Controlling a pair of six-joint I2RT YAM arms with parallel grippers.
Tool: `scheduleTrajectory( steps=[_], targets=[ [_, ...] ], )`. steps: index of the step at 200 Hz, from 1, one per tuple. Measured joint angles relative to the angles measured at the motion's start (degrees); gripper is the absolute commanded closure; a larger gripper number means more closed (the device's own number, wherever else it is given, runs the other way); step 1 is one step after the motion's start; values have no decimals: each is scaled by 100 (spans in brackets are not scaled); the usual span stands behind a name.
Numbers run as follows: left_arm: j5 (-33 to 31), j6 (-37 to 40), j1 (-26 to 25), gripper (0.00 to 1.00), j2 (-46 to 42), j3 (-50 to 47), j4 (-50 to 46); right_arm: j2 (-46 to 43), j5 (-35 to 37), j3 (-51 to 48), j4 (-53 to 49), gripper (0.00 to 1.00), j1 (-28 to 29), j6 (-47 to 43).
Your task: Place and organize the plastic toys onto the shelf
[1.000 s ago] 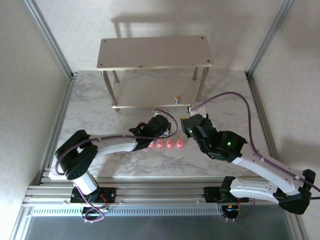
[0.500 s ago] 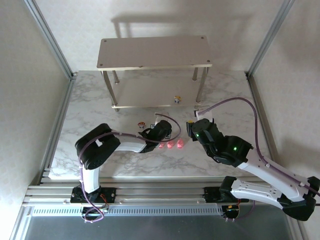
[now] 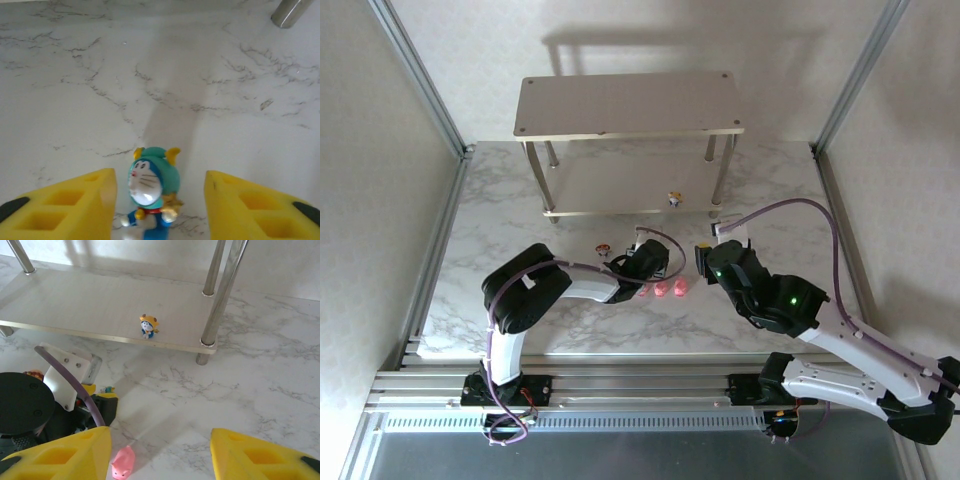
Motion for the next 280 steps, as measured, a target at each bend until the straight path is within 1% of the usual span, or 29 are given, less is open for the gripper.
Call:
scheduleTrajectory(
  steps=[34, 57, 95, 123, 140, 168, 187, 203, 218, 244, 280],
  targets=[
    [210, -28, 11, 49, -33, 11, -238, -26, -2, -7, 24, 44, 0, 0],
    [258, -68, 39, 49, -291, 11, -472, -28, 2, -7, 33, 43, 0, 2],
    [269, -68, 162, 49, -1377, 13, -791, -59, 118, -7, 7, 44, -4, 57],
    [254, -63, 323, 55, -2295, 13, -1025, 83, 9, 101, -177, 47, -96, 284],
    [291, -55, 494, 56, -2765, 4, -1191, 455, -258, 323, -310, 49, -127, 457],
    [540, 11, 1137, 55, -3663, -247, -1473, 1300, -981, 509, -229, 52, -136, 881],
    [667, 57, 1628, 54, -4271, -562, -1731, 1969, -1515, 457, 103, 55, -136, 1252],
    [769, 94, 1867, 54, -4640, -728, -1921, 2490, -1805, 367, 448, 57, -136, 1515],
    [887, 149, 2000, 54, -4843, -787, -2072, 2898, -1943, 337, 710, 58, -136, 1700],
    [1185, 221, 2208, 54, -4916, -804, -2197, 3499, -2081, 348, 1198, 60, -192, 1958],
    [1591, 245, 2568, 53, -4944, -929, -2245, 4245, -2192, 422, 1705, 65, -444, 2240]
  ],
)
